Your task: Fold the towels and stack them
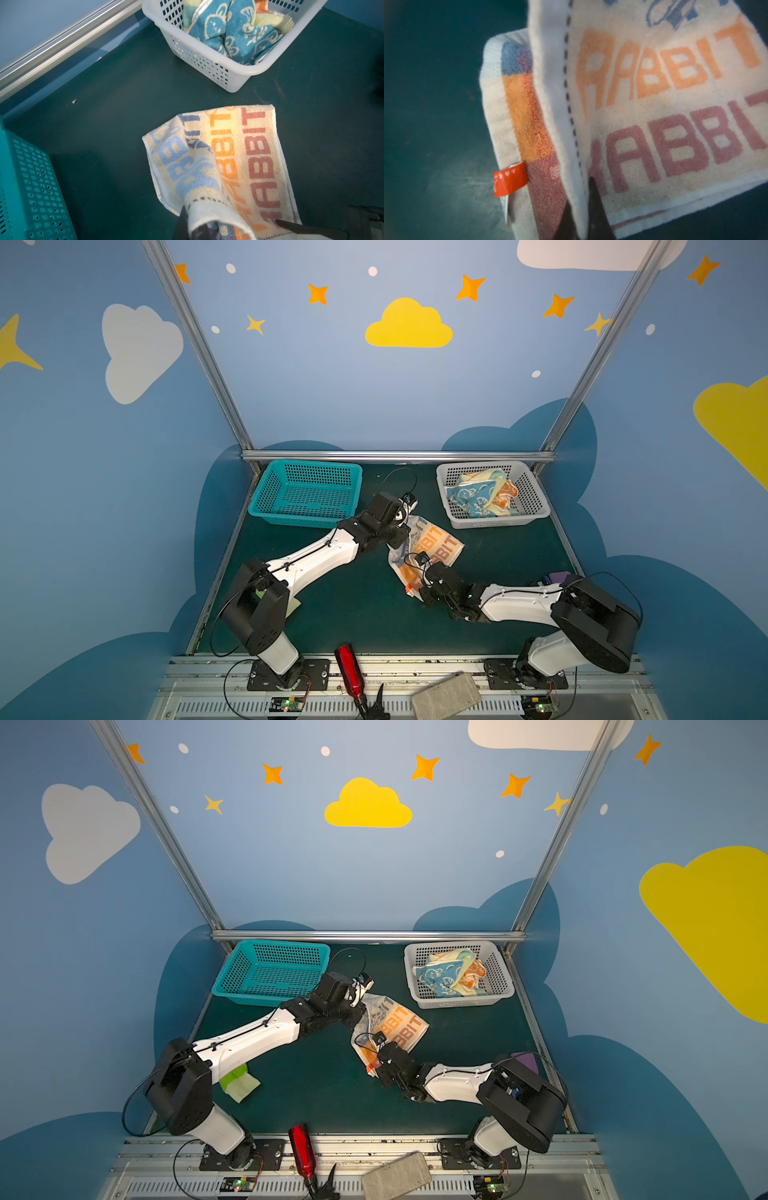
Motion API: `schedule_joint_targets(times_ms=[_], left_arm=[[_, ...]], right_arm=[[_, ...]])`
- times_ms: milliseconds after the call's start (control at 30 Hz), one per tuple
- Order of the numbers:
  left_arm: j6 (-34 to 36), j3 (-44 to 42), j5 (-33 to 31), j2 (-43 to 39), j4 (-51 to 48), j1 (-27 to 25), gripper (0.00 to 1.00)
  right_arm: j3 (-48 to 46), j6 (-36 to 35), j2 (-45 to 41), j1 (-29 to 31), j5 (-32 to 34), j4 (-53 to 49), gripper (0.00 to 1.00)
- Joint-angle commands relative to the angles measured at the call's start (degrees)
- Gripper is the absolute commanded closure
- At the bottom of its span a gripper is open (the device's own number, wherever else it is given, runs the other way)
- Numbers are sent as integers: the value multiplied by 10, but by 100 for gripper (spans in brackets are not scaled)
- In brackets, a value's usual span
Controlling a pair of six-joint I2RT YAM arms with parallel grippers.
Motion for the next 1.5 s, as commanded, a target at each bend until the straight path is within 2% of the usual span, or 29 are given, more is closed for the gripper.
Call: schedule_joint_targets(times_ms=[0,100,233,367,533,667,767,900,1033,1233,1467], left_arm=[[-6,11,-11,5,-9,0,96],[-10,13,-19,2,-11,0,96],[-7,33,-29,-11,-32,1,96],[-18,62,-47,-25,-49,0,96],[-51,115,-56,-38,-84,0,96],[-74,163,-74,-63,-118,-1,96],[-88,207,-75,-84,-162,-1,96],[-91,237,-67,-118,-201,-8,96],[-96,232,-55,-168,-215,-16,96],[-120,186,18,-261,-198,-25,96],[-150,174,89,-319,-192,-32,96]], right_arm=[[13,6,-17,-5,11,-26,100],[22,14,-41,-21,7,-63,100],[61,17,-98,-72,-26,-146,100],[139,-46,-143,-118,-47,-222,100],[265,-105,-147,-140,-34,-325,100],[361,-138,-144,-161,-51,-382,100],[399,-156,-157,-170,-71,-380,100],[376,-210,-205,-171,-112,-297,100],[398,-259,-239,-171,-167,-308,100],[405,-290,-292,-167,-257,-339,100],[402,-306,-368,-161,-343,-334,100]])
